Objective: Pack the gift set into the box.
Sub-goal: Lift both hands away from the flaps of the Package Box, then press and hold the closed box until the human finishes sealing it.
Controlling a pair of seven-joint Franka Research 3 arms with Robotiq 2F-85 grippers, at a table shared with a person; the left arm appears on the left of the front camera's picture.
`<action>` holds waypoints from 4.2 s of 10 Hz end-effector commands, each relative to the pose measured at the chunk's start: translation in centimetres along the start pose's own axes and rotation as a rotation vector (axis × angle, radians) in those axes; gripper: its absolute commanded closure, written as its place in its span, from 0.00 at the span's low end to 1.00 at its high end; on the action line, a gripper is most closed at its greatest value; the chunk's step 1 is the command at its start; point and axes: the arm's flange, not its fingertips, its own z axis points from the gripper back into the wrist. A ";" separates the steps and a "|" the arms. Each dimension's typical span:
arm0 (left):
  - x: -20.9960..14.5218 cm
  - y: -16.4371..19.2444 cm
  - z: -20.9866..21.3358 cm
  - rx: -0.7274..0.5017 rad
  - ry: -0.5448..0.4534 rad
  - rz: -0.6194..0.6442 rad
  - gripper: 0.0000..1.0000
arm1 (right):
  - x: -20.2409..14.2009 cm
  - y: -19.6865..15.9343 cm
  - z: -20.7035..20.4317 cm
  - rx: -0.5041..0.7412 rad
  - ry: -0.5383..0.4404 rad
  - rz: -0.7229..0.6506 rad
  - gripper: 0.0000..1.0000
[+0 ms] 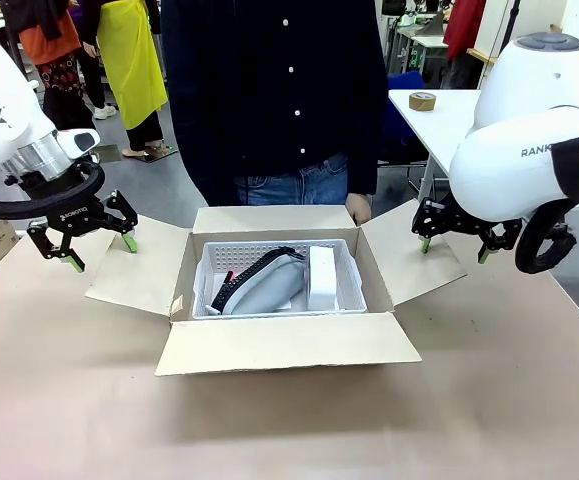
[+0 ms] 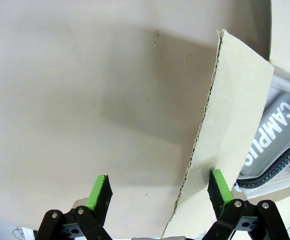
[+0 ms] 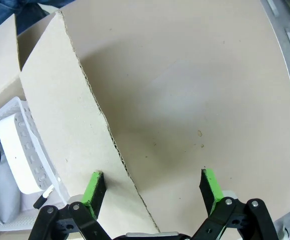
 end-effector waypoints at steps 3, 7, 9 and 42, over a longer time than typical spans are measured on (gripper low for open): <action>1.2 11.2 8.1 -0.857 0.452 -0.171 0.00 | 2.5 -11.6 5.5 0.630 0.319 -0.222 0.00; 2.6 19.0 5.5 -1.340 0.370 0.119 0.00 | 1.9 -20.0 0.1 0.901 0.434 -0.563 0.00; -0.6 19.0 9.2 -0.942 0.218 -0.110 0.00 | 1.8 -18.4 4.5 0.786 0.356 -0.346 0.00; -0.6 19.0 9.2 -0.942 0.218 -0.110 0.00 | 1.8 -18.4 4.5 0.786 0.356 -0.346 0.00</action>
